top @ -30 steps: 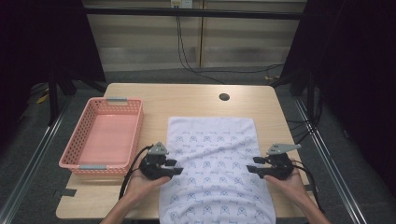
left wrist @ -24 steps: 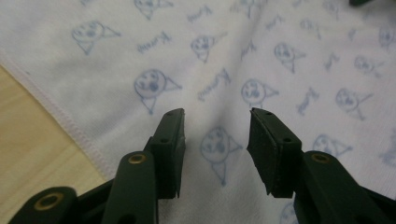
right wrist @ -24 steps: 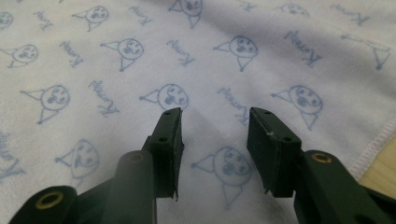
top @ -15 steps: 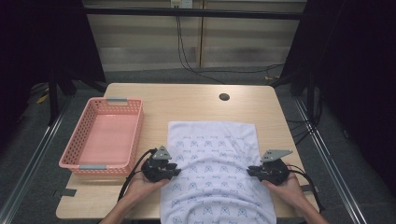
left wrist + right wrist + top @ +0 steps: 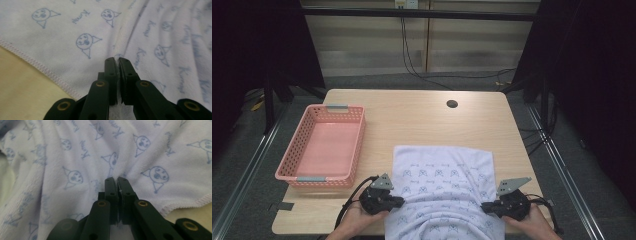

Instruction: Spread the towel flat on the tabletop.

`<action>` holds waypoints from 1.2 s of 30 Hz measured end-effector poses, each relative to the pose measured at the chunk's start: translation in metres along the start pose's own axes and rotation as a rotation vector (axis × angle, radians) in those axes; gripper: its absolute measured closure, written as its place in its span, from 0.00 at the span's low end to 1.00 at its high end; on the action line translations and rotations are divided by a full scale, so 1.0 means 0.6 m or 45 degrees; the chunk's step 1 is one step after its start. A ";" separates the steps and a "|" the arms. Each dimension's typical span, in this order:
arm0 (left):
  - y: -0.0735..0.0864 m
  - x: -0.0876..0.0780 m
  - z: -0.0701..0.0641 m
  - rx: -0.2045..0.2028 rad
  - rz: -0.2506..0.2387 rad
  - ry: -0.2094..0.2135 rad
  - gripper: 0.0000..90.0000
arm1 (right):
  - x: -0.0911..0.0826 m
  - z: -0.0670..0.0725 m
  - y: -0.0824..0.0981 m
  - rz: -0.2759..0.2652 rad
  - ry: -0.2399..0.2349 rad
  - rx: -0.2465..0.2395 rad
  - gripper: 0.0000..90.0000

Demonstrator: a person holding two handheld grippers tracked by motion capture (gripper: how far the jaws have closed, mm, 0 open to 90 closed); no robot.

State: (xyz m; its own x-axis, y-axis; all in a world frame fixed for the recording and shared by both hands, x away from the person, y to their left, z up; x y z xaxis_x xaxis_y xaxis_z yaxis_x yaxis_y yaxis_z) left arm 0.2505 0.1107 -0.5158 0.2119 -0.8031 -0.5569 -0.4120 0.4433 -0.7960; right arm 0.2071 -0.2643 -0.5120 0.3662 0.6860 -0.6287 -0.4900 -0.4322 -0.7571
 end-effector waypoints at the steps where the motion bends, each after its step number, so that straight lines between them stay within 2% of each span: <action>1: 0.001 -0.002 -0.005 -0.005 0.008 0.024 0.94 | -0.001 0.002 0.000 0.006 -0.007 -0.006 0.96; 2: -0.001 -0.003 -0.005 -0.011 0.024 0.043 0.89 | -0.002 0.003 0.000 0.003 0.009 -0.010 0.86; 3: -0.007 -0.003 -0.002 -0.012 0.042 0.038 0.83 | -0.002 0.002 -0.002 -0.011 0.022 0.006 0.76; 4: -0.012 -0.001 0.003 -0.009 0.036 0.035 0.81 | -0.002 -0.007 -0.009 -0.071 0.066 0.028 0.72; 5: -0.024 0.003 0.013 -0.017 -0.003 0.005 0.80 | -0.006 -0.014 -0.015 -0.106 0.081 0.052 0.73; 6: -0.031 0.006 0.020 -0.037 -0.035 -0.004 0.78 | -0.010 -0.030 -0.026 -0.175 0.105 0.070 0.71; 7: -0.045 0.013 0.033 -0.059 -0.083 -0.020 0.76 | -0.013 -0.042 -0.034 -0.211 0.145 0.062 0.68; 8: -0.053 0.018 0.040 -0.062 -0.103 -0.031 0.75 | -0.019 -0.061 -0.048 -0.245 0.218 0.064 0.65; 11: -0.081 0.039 0.072 -0.052 -0.133 -0.098 0.73 | -0.017 -0.112 -0.079 -0.281 0.335 0.053 0.61; 12: -0.085 0.041 0.081 -0.063 -0.140 -0.106 0.72 | -0.010 -0.137 -0.089 -0.292 0.370 0.067 0.59; 13: -0.092 0.041 0.096 -0.067 -0.142 -0.113 0.70 | -0.004 -0.151 -0.094 -0.299 0.386 0.094 0.57; 14: -0.095 0.041 0.106 -0.084 -0.148 -0.126 0.70 | 0.008 -0.174 -0.098 -0.284 0.416 0.101 0.55; 15: -0.099 0.040 0.118 -0.094 -0.148 -0.181 0.70 | 0.016 -0.186 -0.099 -0.279 0.434 0.098 0.54; 17: -0.105 0.042 0.139 -0.138 -0.185 -0.198 0.70 | 0.036 -0.209 -0.101 -0.240 0.440 0.119 0.52; 18: -0.106 0.045 0.145 -0.133 -0.180 -0.213 0.68 | 0.046 -0.220 -0.101 -0.220 0.466 0.118 0.51; 19: -0.109 0.047 0.152 -0.117 -0.181 -0.236 0.69 | 0.052 -0.226 -0.100 -0.212 0.456 0.132 0.51; 20: -0.112 0.049 0.161 -0.131 -0.201 -0.229 0.71 | 0.057 -0.233 -0.099 -0.196 0.448 0.132 0.51; 21: -0.113 0.050 0.166 -0.139 -0.190 -0.232 0.70 | 0.061 -0.241 -0.098 -0.184 0.491 0.132 0.49; 22: -0.116 0.051 0.171 -0.136 -0.197 -0.260 0.69 | 0.062 -0.245 -0.096 -0.195 0.485 0.156 0.49; 23: -0.117 0.050 0.174 -0.151 -0.217 -0.264 0.68 | 0.063 -0.250 -0.094 -0.184 0.475 0.159 0.48; 24: -0.118 0.050 0.177 -0.161 -0.239 -0.262 0.68 | 0.063 -0.252 -0.092 -0.174 0.502 0.145 0.48; 25: -0.115 0.050 0.178 -0.164 -0.246 -0.280 0.67 | 0.065 -0.254 -0.089 -0.180 0.489 0.144 0.48; 26: -0.113 0.050 0.178 -0.158 -0.245 -0.291 0.66 | 0.068 -0.252 -0.087 -0.189 0.461 0.161 0.47; 28: -0.107 0.052 0.179 -0.160 -0.230 -0.295 0.64 | 0.071 -0.247 -0.086 -0.196 0.471 0.139 0.47; 29: -0.106 0.050 0.180 -0.150 -0.218 -0.309 0.62 | 0.072 -0.245 -0.086 -0.201 0.443 0.140 0.50; 31: -0.105 0.044 0.183 -0.176 -0.242 -0.317 0.60 | 0.071 -0.241 -0.084 -0.207 0.438 0.119 0.56; 33: -0.105 0.040 0.189 -0.180 -0.252 -0.335 0.58 | 0.069 -0.238 -0.084 -0.204 0.422 0.116 0.69; 36: -0.101 0.040 0.202 -0.223 -0.270 -0.355 0.54 | 0.070 -0.234 -0.083 -0.217 0.377 0.116 0.85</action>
State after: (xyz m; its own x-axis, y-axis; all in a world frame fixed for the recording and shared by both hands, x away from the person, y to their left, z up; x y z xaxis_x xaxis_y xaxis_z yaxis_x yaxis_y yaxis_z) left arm 0.3878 0.1129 -0.5095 0.5310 -0.7200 -0.4468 -0.4730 0.1856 -0.8613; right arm 0.3577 -0.2961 -0.5254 0.6560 0.5385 -0.5288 -0.4655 -0.2629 -0.8451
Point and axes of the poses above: each handheld gripper's, and its own axes: x roughly forward along the jaws, y roughly out of its underside, z roughly to its left, the point moved 3 cm from there along x, roughly forward along the jaws, and after that the axes turned 13 degrees about -z, right-handed, at the moved point
